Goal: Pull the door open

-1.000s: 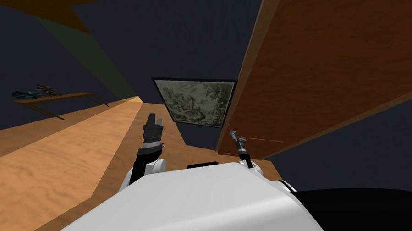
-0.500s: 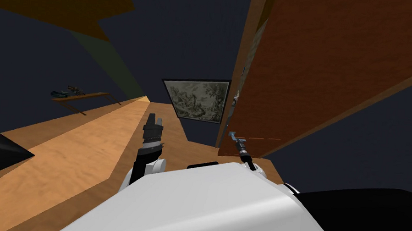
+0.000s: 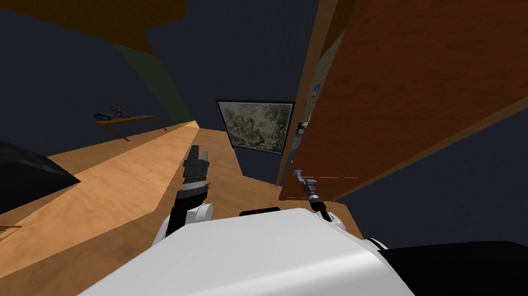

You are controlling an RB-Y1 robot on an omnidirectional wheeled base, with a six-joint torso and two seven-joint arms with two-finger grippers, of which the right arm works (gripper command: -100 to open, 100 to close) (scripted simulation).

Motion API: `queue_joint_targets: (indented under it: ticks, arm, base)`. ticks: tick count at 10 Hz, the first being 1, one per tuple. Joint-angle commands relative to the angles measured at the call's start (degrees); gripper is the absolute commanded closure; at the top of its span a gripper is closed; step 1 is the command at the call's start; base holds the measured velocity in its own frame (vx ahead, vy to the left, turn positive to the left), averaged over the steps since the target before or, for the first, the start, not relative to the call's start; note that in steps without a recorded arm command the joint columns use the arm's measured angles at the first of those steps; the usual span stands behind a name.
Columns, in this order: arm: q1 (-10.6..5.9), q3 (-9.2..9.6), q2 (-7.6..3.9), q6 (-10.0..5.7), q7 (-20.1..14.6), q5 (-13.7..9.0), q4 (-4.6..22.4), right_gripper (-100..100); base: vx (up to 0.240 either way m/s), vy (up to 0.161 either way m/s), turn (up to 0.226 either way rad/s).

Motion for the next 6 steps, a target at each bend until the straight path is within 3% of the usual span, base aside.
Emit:
queue_joint_targets:
  ticks: [1, 6]
  arm:
    - [0.87, 0.92, -0.64, -1.92, -1.02, 0.42, 0.55, 100]
    - [3.58, 3.18, -2.77, -6.12, -3.79, 1.36, 0.68, 100]
  base:
    - [-0.190, -0.067, 0.142]
    - [-0.188, -0.042, 0.115]
